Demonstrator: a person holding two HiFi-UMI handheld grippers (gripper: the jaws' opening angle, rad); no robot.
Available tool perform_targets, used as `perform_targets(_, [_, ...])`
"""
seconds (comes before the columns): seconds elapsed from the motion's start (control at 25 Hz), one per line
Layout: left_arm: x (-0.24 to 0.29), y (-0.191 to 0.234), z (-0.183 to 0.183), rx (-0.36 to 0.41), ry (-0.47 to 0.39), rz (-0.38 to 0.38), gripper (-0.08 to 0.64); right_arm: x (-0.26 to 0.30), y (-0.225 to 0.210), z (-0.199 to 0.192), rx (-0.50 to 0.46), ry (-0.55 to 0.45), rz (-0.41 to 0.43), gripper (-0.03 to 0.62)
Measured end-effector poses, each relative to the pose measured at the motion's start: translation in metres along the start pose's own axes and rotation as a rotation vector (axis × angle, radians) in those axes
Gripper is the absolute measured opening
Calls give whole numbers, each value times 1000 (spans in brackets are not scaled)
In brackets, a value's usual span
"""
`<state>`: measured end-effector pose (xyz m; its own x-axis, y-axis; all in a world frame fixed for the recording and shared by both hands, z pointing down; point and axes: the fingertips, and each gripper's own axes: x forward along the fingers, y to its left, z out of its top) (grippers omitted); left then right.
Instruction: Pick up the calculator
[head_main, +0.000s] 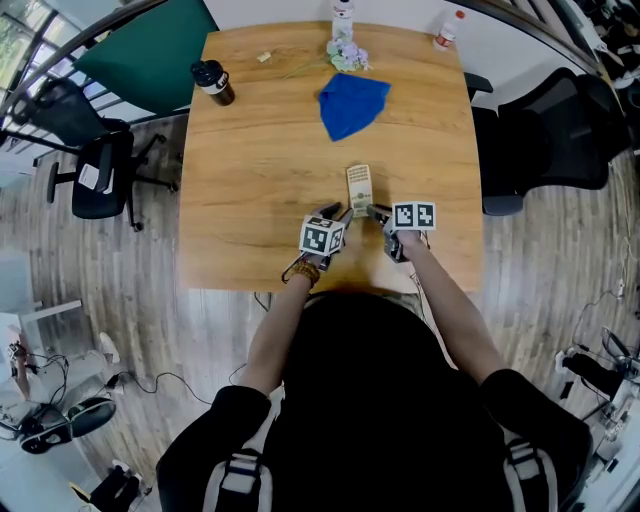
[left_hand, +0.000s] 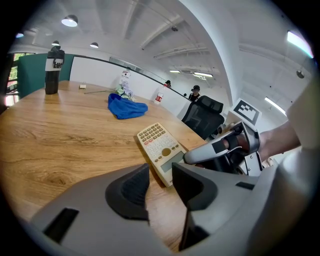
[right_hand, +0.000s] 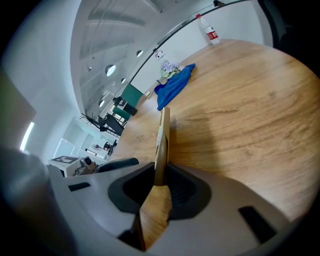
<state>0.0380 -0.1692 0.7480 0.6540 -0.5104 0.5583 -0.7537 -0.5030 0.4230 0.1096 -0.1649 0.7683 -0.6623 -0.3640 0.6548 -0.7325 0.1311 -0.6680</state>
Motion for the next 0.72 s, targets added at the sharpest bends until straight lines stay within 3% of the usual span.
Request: perform_targets(0.72, [-12, -1, 4, 29, -14, 2, 143, -11, -1, 6, -38, -24, -45, 83])
